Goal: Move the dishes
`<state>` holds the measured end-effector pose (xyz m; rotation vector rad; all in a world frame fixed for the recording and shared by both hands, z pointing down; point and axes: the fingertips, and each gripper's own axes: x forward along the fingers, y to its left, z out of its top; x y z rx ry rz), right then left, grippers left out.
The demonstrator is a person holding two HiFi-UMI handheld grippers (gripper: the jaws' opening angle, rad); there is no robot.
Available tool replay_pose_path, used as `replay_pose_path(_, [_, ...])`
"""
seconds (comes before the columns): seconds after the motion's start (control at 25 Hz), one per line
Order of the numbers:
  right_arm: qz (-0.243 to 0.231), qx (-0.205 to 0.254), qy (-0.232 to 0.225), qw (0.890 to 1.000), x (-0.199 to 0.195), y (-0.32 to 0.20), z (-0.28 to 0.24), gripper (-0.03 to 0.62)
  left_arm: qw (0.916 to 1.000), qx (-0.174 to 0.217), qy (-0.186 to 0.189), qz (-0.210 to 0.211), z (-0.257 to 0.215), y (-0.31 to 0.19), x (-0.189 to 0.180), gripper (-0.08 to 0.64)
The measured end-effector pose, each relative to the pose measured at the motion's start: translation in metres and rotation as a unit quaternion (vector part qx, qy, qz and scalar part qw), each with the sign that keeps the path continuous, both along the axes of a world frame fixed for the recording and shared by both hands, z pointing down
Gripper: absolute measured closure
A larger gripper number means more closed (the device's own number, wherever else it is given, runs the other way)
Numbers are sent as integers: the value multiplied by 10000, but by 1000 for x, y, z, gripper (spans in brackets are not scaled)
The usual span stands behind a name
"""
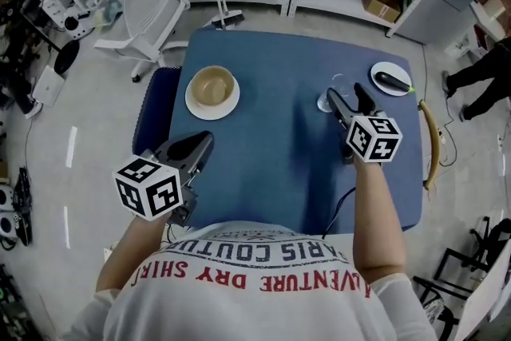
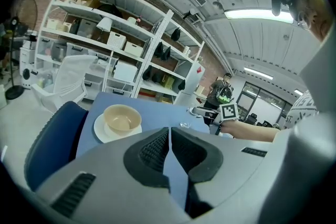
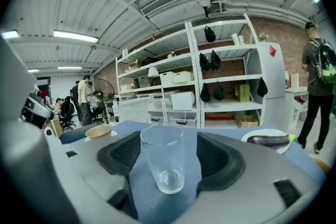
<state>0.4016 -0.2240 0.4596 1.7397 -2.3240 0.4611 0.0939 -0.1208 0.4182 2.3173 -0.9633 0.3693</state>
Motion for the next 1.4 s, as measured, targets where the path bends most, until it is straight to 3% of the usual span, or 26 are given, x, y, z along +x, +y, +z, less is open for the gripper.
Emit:
replay_pose_path(0.12, [151,555,139,9982,2,13,-33,288,10000,-4,-44,-17,-2,1,-7,523])
replay_pose_path(0.28, [-241,1083,35,9938,-39,34,-72,466,10000,40,-61,-47,-8,-1,-23,523])
replay_pose_path(0.52, [-1667,571,-508,9830,-153,59,-69,565,9999,67,18,-74,-19,-2,-46,523])
replay_pose_path(0.68, [-2130,244,-379,9760,-208,67,-52,569,10000,97,-13,-15,-22,-7,-62,523])
replay_pose_path(1.04, [-2667,-30,949,9591,-280,62,-17,565,10000,25,45,54,-12,-11,-101,523])
replay_pose_path(1.12, [-2730,-94,1107,9556,-289,55,-12,550,10000,6,74,46,-10,-13,-111,523])
replay_pose_path(1.2, [-2820,-181,1234,9513,-297,47,-5,489,9999,-18,103,37,-7,-16,-119,523])
replay_pose_path(1.28, [-2932,-241,1541,9432,-304,39,4,446,9999,-55,119,37,-4,-17,-126,523])
replay_pose_path(1.4, [-3142,-280,2113,9251,-316,30,16,438,9999,-121,119,30,2,-18,-135,523])
